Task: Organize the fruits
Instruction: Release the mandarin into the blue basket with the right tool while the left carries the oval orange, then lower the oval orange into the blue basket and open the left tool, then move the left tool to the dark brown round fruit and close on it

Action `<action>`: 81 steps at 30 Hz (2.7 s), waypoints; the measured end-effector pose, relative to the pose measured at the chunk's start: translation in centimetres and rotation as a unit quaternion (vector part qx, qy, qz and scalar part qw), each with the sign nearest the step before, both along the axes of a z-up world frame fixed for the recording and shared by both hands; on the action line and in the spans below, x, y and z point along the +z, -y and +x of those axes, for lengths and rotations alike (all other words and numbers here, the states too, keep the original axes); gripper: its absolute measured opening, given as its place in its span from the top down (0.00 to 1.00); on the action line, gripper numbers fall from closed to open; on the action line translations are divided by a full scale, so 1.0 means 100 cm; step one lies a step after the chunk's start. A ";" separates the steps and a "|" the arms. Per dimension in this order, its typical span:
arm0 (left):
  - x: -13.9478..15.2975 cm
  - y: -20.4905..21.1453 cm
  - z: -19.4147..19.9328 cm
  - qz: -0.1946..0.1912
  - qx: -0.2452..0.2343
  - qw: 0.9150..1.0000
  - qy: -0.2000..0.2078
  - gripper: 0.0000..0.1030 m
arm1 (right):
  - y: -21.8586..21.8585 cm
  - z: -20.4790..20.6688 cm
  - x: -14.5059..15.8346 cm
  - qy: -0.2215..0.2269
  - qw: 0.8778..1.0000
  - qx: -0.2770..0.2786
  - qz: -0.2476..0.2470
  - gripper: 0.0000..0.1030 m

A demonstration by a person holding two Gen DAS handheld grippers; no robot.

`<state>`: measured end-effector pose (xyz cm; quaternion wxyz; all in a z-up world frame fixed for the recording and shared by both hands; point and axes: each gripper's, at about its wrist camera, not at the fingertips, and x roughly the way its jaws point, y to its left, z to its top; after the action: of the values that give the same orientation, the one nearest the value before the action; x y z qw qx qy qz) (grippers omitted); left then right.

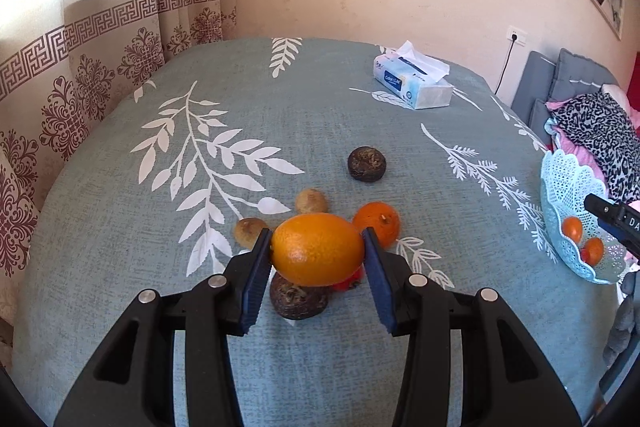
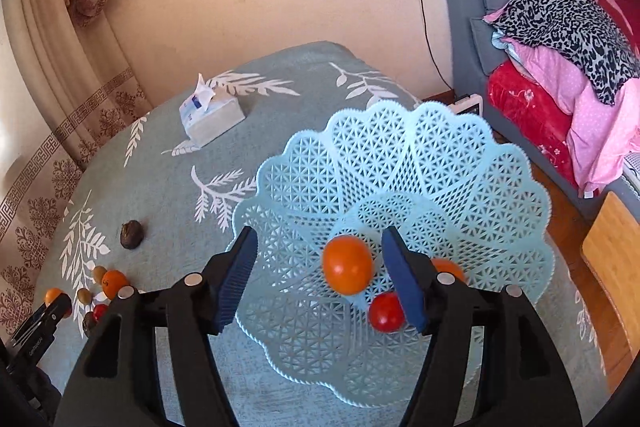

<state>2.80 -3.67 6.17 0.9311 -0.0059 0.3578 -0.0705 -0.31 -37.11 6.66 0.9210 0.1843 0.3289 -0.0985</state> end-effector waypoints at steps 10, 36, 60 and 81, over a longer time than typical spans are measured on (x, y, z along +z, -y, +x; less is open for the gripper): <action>0.016 0.066 -0.006 0.006 -0.067 0.998 0.014 0.56 | 0.038 -0.020 0.028 0.049 0.997 -0.049 0.025 0.22; 0.010 0.253 -0.010 0.016 -0.252 0.968 -0.002 0.45 | 0.088 -0.047 0.044 0.089 0.989 -0.112 0.028 0.11; 0.041 0.184 -0.012 0.025 -0.164 0.983 0.079 0.07 | 0.059 -0.074 0.069 0.200 0.975 -0.095 0.000 0.03; 0.025 0.015 -0.001 0.011 -0.014 0.998 0.052 0.07 | -0.008 -0.060 0.067 0.190 0.980 0.006 -0.054 0.03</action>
<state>2.72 -5.20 8.64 0.9474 0.0130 0.3098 -0.0795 -6.26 -36.31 13.41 0.9759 0.1476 0.1428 -0.0742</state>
